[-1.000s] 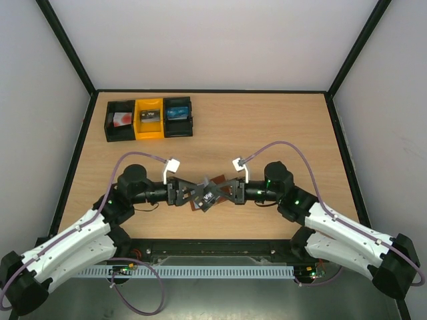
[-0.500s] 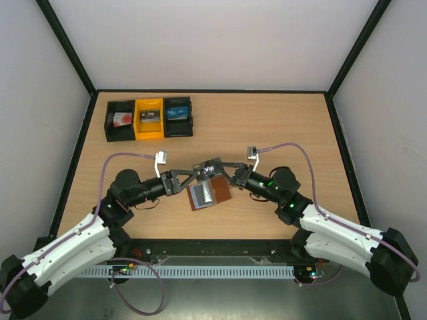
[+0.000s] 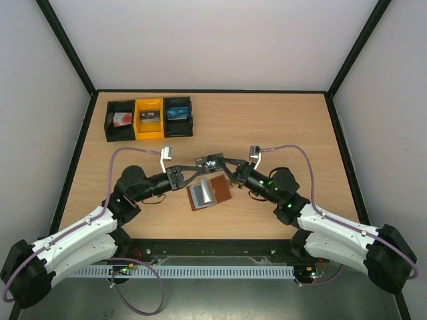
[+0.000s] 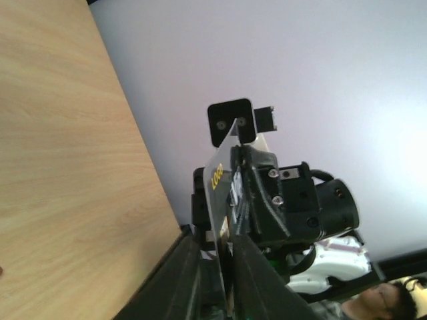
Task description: Take the credit cards out of the card holder
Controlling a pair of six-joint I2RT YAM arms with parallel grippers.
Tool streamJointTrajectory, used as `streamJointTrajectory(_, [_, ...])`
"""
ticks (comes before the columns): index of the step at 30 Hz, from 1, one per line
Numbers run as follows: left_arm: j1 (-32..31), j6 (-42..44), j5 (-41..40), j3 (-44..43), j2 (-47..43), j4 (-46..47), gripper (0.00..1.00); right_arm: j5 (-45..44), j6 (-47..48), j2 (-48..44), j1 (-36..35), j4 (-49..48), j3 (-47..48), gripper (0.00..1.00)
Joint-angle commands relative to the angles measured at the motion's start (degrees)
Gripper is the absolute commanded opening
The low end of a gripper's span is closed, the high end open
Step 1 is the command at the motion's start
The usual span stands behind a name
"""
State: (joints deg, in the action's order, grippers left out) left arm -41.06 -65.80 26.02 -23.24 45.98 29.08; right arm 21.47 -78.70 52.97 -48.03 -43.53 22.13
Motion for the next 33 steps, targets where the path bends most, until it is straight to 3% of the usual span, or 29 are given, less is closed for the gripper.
streamJointTrajectory(1, [0.36, -0.08, 0.43, -1.02, 0.8, 3.35, 0.05, -1.93, -0.53, -0.59, -0.22, -2.03, -0.94, 0.02])
streamJointTrajectory(5, [0.45, 1.6, 0.35, -2.11, 1.55, 1.18, 0.03, -2.04, 0.03, -0.41, -0.2, -1.35, -1.75, 0.04])
streamJointTrajectory(9, [1.58, 5.71, 0.85, -4.24, 1.29, -4.59, 0.03, -1.6, 1.43, -0.83, -0.22, -0.61, -3.29, 0.15])
streamJointTrajectory(11, [3.08, 8.42, 1.69, -5.81, 0.82, -8.76, 0.03, -1.24, 2.51, -1.83, -0.21, 0.52, -4.04, 0.25])
streamJointTrajectory(15, [8.66, 15.4, 4.67, -10.58, 1.27, -19.24, 0.03, -0.87, 5.03, -4.5, -0.21, 3.37, -5.78, 0.56])
streamJointTrajectory(23, [25.17, 29.6, 11.38, -21.12, 7.52, -38.56, 0.03, -1.18, 10.36, -10.82, -0.22, 12.5, -7.1, 0.99])
streamJointTrajectory(28, [34.86, 37.42, 13.55, -28.68, 14.99, -48.07, 0.03, -2.74, 13.59, -15.43, -0.22, 20.57, -5.84, 0.98])
streamJointTrajectory(33, [40.68, 41.23, 14.23, -34.41, 21.86, -51.41, 0.03, -3.25, 17.44, -17.59, -0.22, 27.13, -3.35, 0.98])
